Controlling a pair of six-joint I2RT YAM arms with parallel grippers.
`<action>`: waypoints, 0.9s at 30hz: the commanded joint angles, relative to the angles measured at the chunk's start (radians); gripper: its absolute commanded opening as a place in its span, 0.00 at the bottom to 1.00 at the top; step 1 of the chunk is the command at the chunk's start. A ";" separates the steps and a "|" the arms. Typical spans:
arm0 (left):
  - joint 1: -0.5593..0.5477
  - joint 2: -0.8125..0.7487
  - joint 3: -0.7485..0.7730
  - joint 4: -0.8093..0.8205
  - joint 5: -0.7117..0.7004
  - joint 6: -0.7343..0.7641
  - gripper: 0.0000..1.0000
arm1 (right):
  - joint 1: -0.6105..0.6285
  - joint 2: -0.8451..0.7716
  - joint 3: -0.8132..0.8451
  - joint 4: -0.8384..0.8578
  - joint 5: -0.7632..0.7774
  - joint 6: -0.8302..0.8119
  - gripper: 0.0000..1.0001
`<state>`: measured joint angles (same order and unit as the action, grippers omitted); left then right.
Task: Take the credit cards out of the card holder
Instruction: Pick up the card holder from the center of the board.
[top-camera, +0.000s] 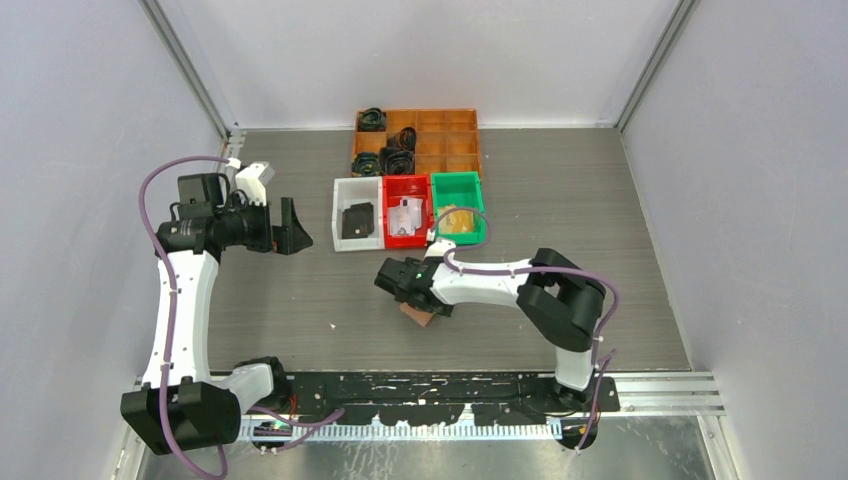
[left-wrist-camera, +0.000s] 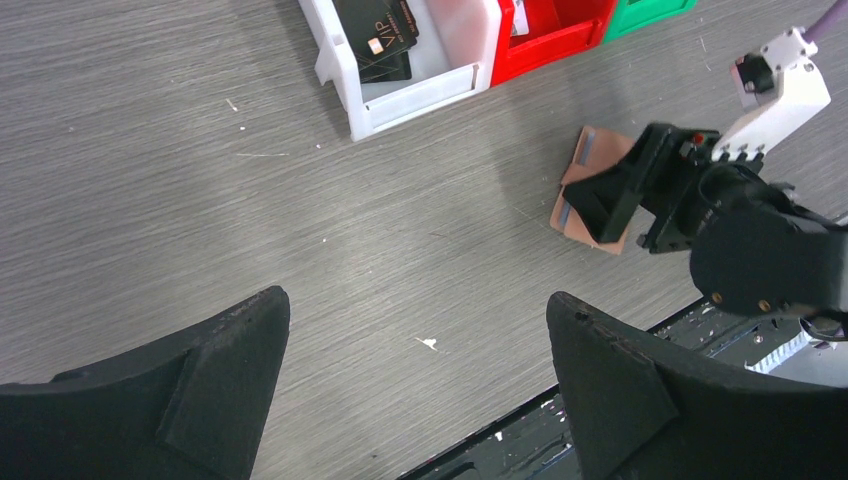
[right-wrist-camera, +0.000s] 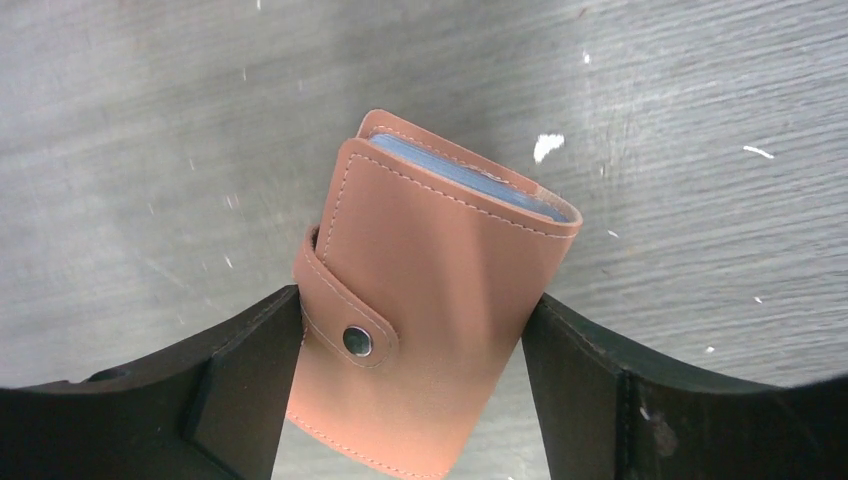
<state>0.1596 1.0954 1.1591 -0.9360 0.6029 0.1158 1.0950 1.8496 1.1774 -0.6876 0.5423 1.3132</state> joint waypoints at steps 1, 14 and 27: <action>-0.001 -0.008 0.043 0.015 0.020 0.004 1.00 | 0.016 -0.092 -0.070 0.043 -0.075 -0.219 0.78; 0.000 -0.007 0.057 0.012 0.018 0.002 1.00 | 0.000 -0.094 0.039 -0.059 -0.116 -0.344 1.00; 0.000 -0.011 0.050 0.012 0.017 0.008 1.00 | -0.027 -0.057 0.019 -0.098 -0.089 -0.143 0.99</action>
<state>0.1596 1.0954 1.1759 -0.9360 0.6029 0.1143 1.0813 1.7943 1.1904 -0.7826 0.4294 1.0714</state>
